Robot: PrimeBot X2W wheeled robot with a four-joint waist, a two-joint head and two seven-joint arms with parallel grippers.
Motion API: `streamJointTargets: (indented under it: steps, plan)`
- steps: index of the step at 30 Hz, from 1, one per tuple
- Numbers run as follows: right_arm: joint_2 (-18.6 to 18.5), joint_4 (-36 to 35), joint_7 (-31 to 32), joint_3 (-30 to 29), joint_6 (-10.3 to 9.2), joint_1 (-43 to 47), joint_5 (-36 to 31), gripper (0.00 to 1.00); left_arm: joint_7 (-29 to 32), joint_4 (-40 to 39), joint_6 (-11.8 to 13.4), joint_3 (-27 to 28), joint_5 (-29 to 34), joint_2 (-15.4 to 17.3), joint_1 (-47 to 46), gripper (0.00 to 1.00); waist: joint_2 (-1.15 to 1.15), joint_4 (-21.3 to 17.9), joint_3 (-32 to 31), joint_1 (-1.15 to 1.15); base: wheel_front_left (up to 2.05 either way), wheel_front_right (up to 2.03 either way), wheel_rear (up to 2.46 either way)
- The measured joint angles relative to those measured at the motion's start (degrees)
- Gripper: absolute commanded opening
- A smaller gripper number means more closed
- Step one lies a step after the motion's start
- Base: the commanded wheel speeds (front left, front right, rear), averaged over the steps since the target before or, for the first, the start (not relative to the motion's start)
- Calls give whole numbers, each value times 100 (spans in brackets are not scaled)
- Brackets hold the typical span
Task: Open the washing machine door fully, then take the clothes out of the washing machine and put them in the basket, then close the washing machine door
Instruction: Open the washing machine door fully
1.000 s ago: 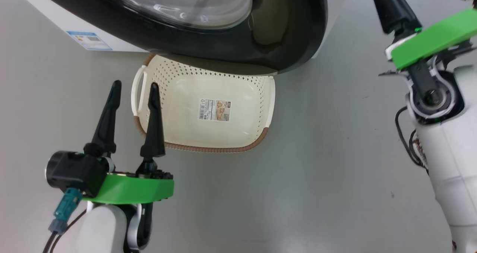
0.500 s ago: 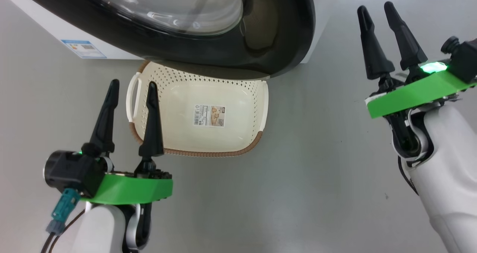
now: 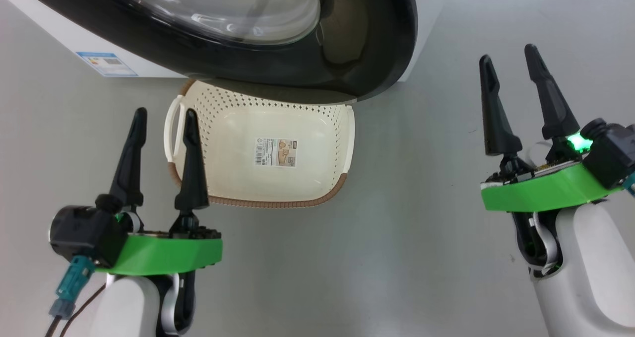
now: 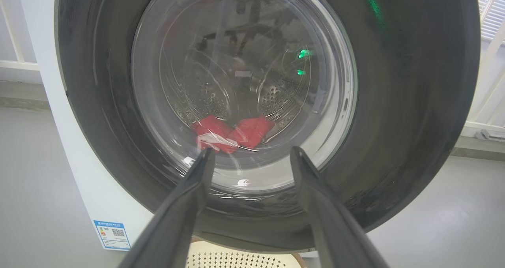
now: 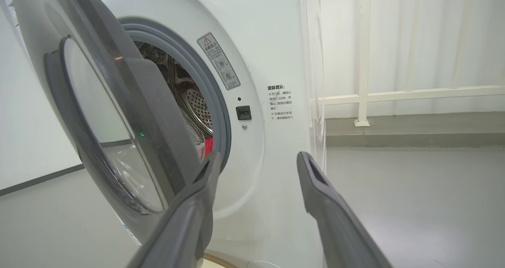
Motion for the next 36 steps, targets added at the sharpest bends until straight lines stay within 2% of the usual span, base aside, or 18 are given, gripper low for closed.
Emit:
streamJointTargets:
  steps: [6,34,36]
  plan:
    - [53,-248,0,-26,0,162,-358,100,0,-81,0,64,58,0,3,100,0,-59,57,0,0,0,0]
    - [62,-383,0,55,0,381,-459,100,0,-116,0,111,118,0,5,100,0,-85,172,0,0,0,0]
    - [62,-381,0,68,0,381,-461,40,0,-116,0,111,118,0,5,100,0,-79,177,0,0,0,0]
